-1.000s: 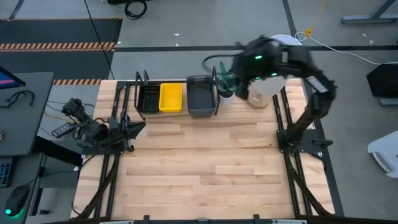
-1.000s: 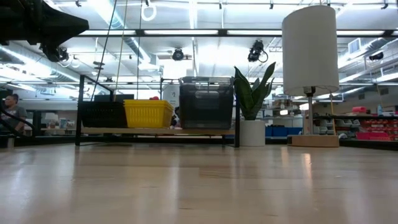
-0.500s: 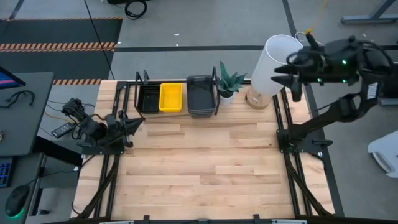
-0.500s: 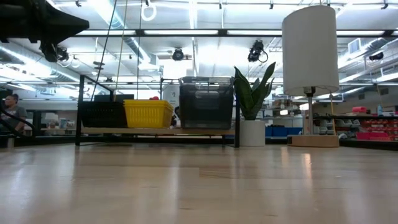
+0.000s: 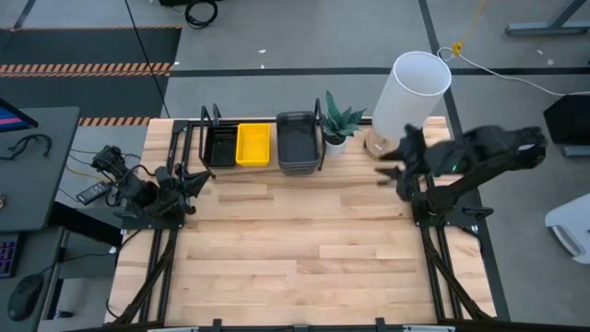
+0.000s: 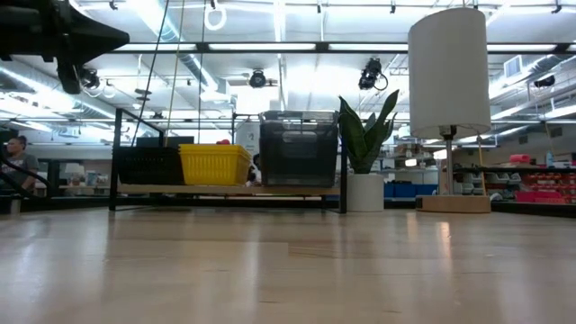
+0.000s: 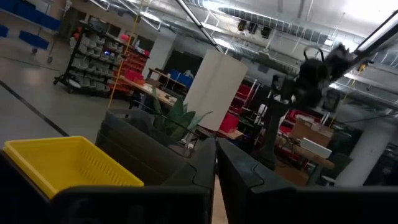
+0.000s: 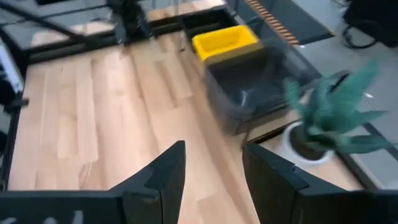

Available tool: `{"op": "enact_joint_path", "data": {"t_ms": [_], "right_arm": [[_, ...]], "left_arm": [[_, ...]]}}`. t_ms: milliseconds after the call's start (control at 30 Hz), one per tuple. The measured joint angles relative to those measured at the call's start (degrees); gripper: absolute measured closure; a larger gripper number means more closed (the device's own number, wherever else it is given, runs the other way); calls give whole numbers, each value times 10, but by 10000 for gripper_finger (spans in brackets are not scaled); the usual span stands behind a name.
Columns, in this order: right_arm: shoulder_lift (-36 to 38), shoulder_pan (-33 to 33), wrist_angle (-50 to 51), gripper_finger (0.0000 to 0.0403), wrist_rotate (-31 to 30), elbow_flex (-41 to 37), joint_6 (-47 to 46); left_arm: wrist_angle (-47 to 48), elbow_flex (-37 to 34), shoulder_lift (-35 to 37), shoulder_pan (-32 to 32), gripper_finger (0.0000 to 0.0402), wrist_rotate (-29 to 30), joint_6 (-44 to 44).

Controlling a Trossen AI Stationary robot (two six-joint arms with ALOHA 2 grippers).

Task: Stack baskets on shelf by color
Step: Return to Home Position

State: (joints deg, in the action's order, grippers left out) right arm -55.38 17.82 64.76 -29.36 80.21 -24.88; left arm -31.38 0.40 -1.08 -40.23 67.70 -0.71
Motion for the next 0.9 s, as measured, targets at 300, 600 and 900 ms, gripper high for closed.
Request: {"op": "enact_joint_path", "data": {"t_ms": [300, 600, 900], "right_arm": [[116, 85, -212, 238, -38, -257, -22], [214, 137, -453, 239, -67, -482, 13], [332, 118, -621, 243, -31, -653, 72]], "left_arm": [[-28, 0, 0, 0, 389, 0, -61], [-42, 0, 0, 0, 378, -90, -87], [-30, 0, 0, 24, 386, -139, -100]]}}
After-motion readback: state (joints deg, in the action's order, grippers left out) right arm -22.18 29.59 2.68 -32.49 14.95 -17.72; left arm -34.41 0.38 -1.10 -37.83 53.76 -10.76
